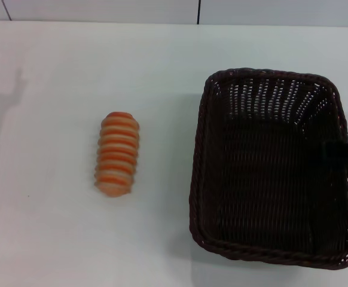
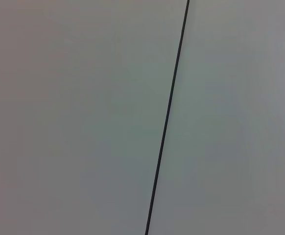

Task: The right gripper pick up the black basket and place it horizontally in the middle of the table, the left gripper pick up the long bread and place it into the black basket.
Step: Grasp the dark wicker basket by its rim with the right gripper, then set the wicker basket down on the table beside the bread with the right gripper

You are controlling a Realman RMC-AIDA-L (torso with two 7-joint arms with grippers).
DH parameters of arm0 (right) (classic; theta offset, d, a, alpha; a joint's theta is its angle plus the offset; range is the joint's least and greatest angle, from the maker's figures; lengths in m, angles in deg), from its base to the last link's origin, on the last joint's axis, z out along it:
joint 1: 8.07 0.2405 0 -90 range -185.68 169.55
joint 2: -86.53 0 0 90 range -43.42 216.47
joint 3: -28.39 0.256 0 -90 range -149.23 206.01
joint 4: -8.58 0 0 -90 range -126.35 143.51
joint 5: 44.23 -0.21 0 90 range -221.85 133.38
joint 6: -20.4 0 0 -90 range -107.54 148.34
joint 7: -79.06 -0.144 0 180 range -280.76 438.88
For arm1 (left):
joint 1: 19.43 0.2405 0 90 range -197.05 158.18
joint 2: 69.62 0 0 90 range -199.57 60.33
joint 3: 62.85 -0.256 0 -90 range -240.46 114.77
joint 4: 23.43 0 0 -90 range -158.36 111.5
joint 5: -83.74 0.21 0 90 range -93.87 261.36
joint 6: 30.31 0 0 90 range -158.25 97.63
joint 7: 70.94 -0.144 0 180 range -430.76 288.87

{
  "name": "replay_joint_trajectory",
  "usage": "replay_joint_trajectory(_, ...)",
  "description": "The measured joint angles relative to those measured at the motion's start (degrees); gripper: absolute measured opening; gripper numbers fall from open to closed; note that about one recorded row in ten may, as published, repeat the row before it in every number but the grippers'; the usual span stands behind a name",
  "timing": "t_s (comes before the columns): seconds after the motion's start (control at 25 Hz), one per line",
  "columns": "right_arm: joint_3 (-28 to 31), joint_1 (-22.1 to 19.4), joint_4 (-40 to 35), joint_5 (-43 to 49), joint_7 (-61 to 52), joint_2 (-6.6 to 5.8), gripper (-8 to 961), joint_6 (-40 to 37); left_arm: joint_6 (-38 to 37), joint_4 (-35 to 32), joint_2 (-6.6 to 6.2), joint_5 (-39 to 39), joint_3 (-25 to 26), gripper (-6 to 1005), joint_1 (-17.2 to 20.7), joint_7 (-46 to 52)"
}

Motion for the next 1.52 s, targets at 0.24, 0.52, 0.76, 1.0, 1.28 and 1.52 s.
replay_joint_trajectory(0.24,-1.3,0.3,1.3,-0.6,-0.2,0.01,625,-1.1,-0.3,0.0,0.0,0.0,0.0,801,0.3,0.0)
replay_joint_trajectory(0.52,-2.8,0.4,1.5,-0.7,-0.3,-0.15,546,-1.0,-0.6,0.5,0.0,0.0,0.0,801,0.7,0.0)
replay_joint_trajectory(0.76,-3.3,0.1,1.9,-0.7,-0.1,-0.15,302,-1.1,-1.4,0.8,0.0,-0.1,0.0,801,1.0,0.0)
replay_joint_trajectory(1.0,-3.5,-0.2,1.5,0.4,0.1,-0.19,191,-2.3,-1.9,0.8,0.0,-0.3,0.0,801,1.1,0.0)
replay_joint_trajectory(1.28,-6.7,-0.9,-1.5,13.0,1.4,-0.36,149,-9.9,-1.9,0.9,0.0,-0.3,0.0,801,1.4,0.0)
replay_joint_trajectory(1.52,-8.4,0.1,-2.4,19.4,12.2,-0.46,145,-23.6,-1.6,1.3,0.11,-0.4,2.1,801,2.4,-2.0)
